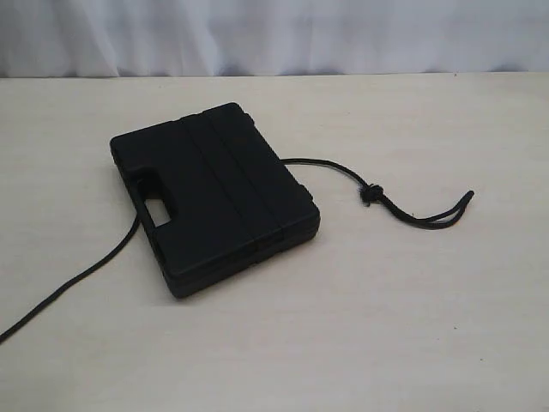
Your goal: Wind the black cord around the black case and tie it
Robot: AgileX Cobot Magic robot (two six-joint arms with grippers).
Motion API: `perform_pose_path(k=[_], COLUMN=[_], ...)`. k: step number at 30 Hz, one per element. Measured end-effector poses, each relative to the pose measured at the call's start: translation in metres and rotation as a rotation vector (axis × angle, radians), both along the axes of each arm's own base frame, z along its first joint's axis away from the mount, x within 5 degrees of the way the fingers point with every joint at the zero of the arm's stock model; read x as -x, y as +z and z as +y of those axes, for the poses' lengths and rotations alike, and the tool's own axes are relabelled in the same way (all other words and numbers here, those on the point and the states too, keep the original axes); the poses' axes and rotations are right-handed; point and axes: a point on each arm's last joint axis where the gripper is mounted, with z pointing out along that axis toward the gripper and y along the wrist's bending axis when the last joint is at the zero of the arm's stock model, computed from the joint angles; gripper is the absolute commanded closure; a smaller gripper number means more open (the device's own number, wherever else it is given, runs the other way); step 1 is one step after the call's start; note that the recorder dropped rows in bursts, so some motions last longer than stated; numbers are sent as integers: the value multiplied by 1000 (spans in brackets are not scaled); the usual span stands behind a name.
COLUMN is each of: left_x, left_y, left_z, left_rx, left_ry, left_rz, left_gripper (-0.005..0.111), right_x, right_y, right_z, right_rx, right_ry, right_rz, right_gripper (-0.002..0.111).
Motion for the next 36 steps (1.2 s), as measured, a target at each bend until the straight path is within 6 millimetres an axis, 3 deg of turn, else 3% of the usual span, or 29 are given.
perform_pose_path(k=[12, 15, 20, 26, 30, 33, 36], left_x=[0, -2, 0, 13, 36, 48, 37], left_y=[0, 9, 38, 67, 90, 111, 162], left_z=[0, -3, 1, 16, 19, 20, 12], left_rx=[0, 93, 439, 600, 524, 501, 383], left_ry=[0, -13, 17, 84, 48, 28, -20], left_rz=[-2, -107, -441, -832, -1193, -1339, -1335], left_gripper=[107, 107, 107, 107, 107, 107, 107], right_x=[0, 0, 0, 0, -1, -1, 0], right_y=[0, 0, 0, 0, 6, 17, 24], right_z=[0, 0, 0, 0, 0, 0, -2], right_rx=[0, 0, 0, 0, -12, -105, -314], right_ry=[0, 0, 0, 0, 0, -4, -20], right_rz=[0, 0, 0, 0, -63, -185, -264], right_gripper=[104, 104, 104, 104, 104, 104, 104])
